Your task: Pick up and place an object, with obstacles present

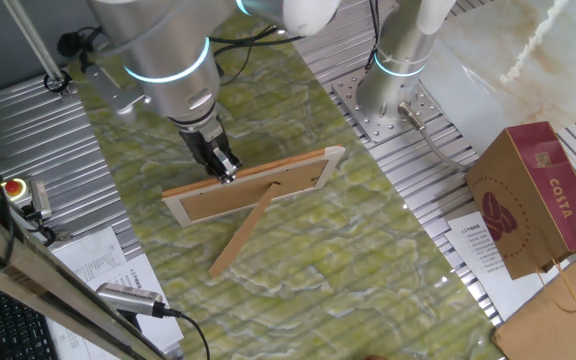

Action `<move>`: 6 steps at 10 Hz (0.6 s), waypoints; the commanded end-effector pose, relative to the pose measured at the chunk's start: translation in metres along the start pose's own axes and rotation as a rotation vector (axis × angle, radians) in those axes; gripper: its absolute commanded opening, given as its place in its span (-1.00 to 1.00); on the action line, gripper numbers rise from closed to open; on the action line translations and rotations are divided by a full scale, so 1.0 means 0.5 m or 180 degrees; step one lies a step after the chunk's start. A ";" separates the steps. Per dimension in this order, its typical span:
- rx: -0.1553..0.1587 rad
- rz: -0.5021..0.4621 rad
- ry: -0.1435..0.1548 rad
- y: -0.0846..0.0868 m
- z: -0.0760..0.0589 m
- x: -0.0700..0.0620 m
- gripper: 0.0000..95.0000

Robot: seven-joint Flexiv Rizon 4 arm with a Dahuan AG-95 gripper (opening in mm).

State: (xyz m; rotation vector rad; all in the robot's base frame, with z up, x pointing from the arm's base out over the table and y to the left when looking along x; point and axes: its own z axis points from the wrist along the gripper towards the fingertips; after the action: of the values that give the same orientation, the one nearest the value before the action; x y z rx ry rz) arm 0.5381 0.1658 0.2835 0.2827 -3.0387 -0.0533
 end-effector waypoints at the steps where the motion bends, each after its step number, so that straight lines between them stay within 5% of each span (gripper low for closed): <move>1: -0.0001 -0.0037 -0.0053 0.001 0.000 -0.002 -1.00; 6: -0.0079 -0.0357 -0.0111 0.001 0.000 -0.002 -1.00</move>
State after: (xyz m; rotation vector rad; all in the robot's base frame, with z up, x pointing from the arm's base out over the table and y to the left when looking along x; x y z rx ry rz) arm 0.5368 0.1651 0.2833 0.4045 -3.0886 -0.0756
